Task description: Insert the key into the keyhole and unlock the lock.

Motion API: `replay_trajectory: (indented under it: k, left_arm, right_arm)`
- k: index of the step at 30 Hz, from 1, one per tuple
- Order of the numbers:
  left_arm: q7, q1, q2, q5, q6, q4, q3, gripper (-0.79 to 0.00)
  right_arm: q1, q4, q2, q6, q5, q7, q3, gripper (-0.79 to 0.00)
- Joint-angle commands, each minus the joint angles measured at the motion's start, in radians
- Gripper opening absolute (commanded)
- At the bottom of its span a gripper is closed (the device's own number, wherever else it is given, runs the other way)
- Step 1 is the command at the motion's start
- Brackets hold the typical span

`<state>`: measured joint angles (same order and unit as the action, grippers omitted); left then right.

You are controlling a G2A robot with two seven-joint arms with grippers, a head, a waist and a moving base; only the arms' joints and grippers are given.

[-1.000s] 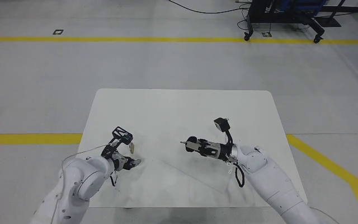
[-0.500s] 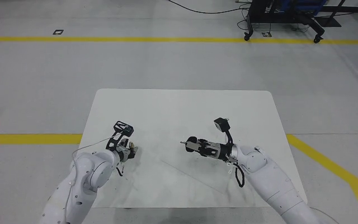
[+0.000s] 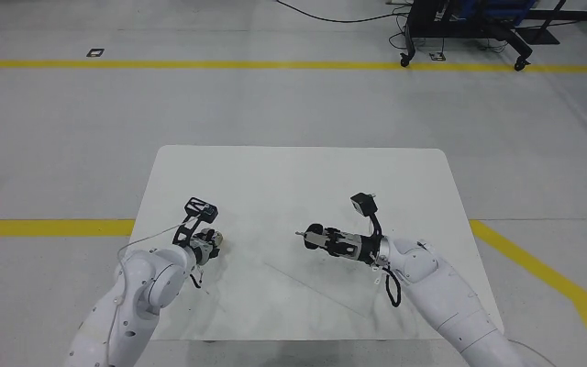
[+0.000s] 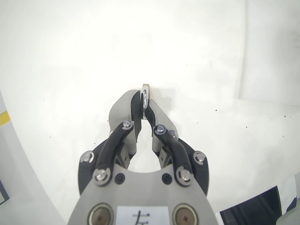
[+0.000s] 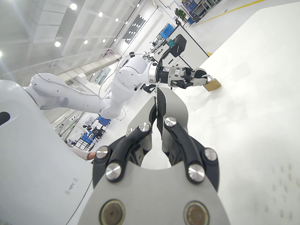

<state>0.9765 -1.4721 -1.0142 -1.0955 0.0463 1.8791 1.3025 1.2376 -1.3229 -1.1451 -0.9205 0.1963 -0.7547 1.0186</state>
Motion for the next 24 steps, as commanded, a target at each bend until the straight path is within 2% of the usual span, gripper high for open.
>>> replay_trajectory:
  k: [1, 12, 14, 17, 24]
  left_arm:
    - [-0.003, 0.000, -0.001, 0.001, 0.002, -0.007, -0.002, -0.785]
    - [0.002, 0.015, -0.006, 0.000, -0.003, -0.012, -0.014, -0.782]
    - [0.006, 0.013, -0.007, -0.003, -0.005, -0.007, -0.013, -0.665]
    - [0.008, 0.012, -0.007, -0.008, -0.007, -0.002, -0.012, -0.600]
    - [0.013, 0.014, -0.009, -0.012, -0.007, -0.001, -0.013, -0.628]
  right_arm:
    - [0.000, 0.000, 0.000, 0.000, 0.000, 0.000, 0.000, -0.785]
    - [0.000, 0.000, 0.000, 0.000, 0.000, 0.000, 0.000, -0.785]
    - [0.000, 0.000, 0.000, 0.000, 0.000, 0.000, 0.000, -0.785]
    - [0.000, 0.000, 0.000, 0.000, 0.000, 0.000, 0.000, -0.785]
    - [0.000, 0.000, 0.000, 0.000, 0.000, 0.000, 0.000, -0.785]
